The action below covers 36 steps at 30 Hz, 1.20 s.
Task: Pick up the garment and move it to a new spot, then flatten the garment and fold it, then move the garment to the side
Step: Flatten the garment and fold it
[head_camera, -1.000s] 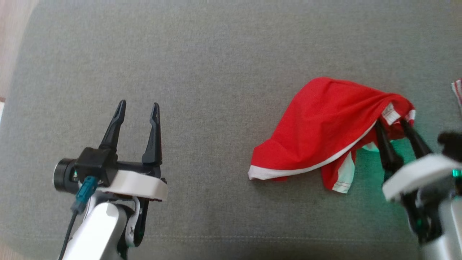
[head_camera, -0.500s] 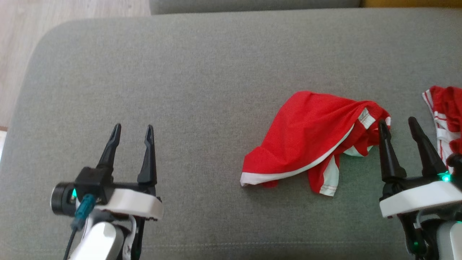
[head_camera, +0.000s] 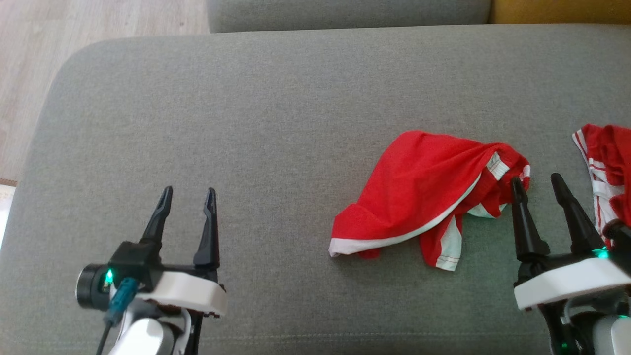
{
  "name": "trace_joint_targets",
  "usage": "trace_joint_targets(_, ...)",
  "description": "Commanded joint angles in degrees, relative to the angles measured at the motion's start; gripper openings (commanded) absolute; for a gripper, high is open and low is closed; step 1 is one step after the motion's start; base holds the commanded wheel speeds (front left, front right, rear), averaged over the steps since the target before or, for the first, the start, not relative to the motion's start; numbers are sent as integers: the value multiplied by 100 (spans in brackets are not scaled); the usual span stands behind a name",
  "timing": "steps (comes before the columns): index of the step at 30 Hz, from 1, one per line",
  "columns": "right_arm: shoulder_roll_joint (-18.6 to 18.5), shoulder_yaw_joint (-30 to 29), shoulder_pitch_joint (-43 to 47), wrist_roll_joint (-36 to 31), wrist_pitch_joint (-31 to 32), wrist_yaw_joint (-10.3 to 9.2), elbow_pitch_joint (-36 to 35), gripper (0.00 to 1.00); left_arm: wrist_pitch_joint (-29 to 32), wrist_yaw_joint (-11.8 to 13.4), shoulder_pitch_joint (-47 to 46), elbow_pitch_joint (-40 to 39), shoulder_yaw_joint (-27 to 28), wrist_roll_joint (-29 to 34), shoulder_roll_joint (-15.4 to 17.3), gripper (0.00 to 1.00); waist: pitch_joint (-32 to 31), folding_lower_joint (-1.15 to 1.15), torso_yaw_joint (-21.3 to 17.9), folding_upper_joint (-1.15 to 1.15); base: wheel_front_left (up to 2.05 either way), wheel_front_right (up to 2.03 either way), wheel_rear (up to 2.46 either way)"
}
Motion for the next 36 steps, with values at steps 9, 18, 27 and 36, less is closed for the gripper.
trace_joint_targets(9,-16,181,-169,-21,72,37,-290,100,666,-672,-434,2,-777,-100,-139,100,173,0,-44,0,0,0,0)
trace_joint_targets(18,-51,278,-391,33,68,37,-262,100,1045,-1440,-957,1272,-1568,-272,-748,100,602,0,-297,0,0,0,0)
trace_joint_targets(27,-111,109,-378,135,230,37,37,100,629,-1689,-1428,2293,-1578,-322,-1027,0,746,0,-413,0,0,0,0)
trace_joint_targets(36,-365,175,-776,411,422,37,711,100,393,-1719,-1681,2507,-1548,-303,-1069,0,888,0,-326,0,0,0,0)
